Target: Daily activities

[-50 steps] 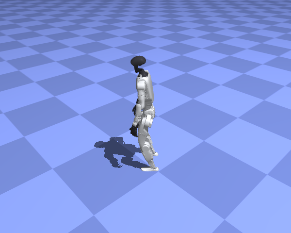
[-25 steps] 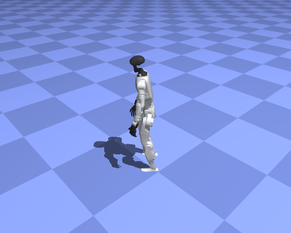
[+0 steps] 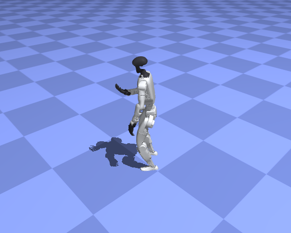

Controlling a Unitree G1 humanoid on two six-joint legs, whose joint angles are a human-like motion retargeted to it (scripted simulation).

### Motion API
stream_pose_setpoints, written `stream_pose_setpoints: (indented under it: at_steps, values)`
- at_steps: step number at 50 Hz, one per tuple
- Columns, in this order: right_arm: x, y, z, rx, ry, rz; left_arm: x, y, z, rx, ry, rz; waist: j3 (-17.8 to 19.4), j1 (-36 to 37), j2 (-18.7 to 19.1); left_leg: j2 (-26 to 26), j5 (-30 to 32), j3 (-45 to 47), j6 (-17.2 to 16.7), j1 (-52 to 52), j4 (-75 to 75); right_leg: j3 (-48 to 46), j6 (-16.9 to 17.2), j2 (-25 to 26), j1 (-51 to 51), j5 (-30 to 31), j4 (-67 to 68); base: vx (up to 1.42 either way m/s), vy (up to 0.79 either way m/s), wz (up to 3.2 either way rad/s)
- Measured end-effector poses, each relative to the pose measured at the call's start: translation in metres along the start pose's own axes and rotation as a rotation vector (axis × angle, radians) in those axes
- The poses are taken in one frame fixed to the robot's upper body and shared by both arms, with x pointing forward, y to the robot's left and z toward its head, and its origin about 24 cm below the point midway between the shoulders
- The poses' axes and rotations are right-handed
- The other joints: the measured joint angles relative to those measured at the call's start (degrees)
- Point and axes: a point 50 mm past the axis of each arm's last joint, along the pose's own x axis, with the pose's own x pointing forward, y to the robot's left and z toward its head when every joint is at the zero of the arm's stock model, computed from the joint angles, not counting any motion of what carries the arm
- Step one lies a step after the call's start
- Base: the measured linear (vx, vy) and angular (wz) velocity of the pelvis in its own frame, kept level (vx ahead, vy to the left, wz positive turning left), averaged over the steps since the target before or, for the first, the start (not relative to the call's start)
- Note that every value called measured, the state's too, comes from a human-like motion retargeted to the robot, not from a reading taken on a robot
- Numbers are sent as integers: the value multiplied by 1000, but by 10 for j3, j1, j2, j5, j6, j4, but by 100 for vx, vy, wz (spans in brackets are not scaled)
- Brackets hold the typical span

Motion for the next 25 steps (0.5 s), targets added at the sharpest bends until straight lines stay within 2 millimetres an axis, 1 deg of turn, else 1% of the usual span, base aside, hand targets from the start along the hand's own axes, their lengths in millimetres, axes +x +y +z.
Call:
stream_pose_setpoints:
  at_steps: [2,3,4,6,8,10,12,13,15,17,18,20,22,23,25]
  values:
    - [17,49,-4,93,1,226,-4,10,3,48,-39,23,-4,0,6,9,-8,4,6,-6,22,2,2,6,-3,7,8,-5,12,-24]
    - [18,77,-4,143,-4,320,-9,21,4,69,-60,50,-7,-1,7,13,-7,8,9,-4,11,4,2,12,2,18,-11,-2,12,-23]
    - [19,93,-6,182,-3,384,-11,25,6,84,-77,61,-8,-1,9,16,-10,10,11,-5,18,5,4,13,0,22,-6,-4,11,-16]
    - [19,110,-8,241,-1,464,-12,26,11,105,-106,69,-7,-4,12,18,-18,14,15,-10,41,7,7,11,-12,21,26,-7,10,-4]
    - [18,121,-10,286,-6,510,-13,28,15,117,-127,76,-6,-9,11,18,-23,20,17,-13,53,11,10,6,-24,23,54,-2,8,5]
    - [17,128,-10,314,-5,539,-14,34,19,122,-132,82,-14,-22,-4,-7,-1,34,24,7,1,19,19,-14,-35,34,61,2,5,23]
    - [17,129,-13,323,-4,539,-12,31,18,123,-122,73,-11,-29,-7,-10,-4,37,25,4,22,23,26,-21,-48,45,93,-1,0,26]
    - [18,129,-14,323,3,542,-11,33,18,125,-113,79,-14,-32,-10,-15,2,40,26,9,7,29,34,-23,-53,57,92,2,-4,31]
    - [18,129,-17,326,11,534,-9,32,15,124,-91,77,-11,-36,-16,-19,-1,39,26,4,32,41,49,-23,-67,74,116,2,-8,37]
    - [20,131,-21,309,30,540,-10,39,12,123,-60,101,-14,-34,-16,-18,6,35,24,4,29,51,60,-11,-72,97,108,6,-13,35]
    - [19,132,-22,301,32,542,-10,38,8,118,-43,105,-12,-31,-19,-19,4,33,22,-3,51,54,61,-10,-75,98,123,5,-16,41]
    - [21,139,-23,255,45,579,-12,47,1,114,-1,133,-9,-22,-16,-5,5,33,20,-13,81,51,54,4,-63,98,116,7,-17,48]
    - [20,146,-22,211,45,626,-14,46,-8,96,43,142,-5,-11,-18,16,11,56,28,-35,149,40,36,4,-59,63,139,5,-18,61]
    - [20,151,-22,181,52,659,-15,48,-12,91,64,149,-2,-4,-19,33,22,66,29,-47,185,32,25,6,-55,40,147,5,-18,57]
    - [18,161,-21,112,71,733,-18,57,-17,96,98,165,9,11,-18,84,74,85,28,-71,263,16,8,19,-39,3,146,6,-18,48]
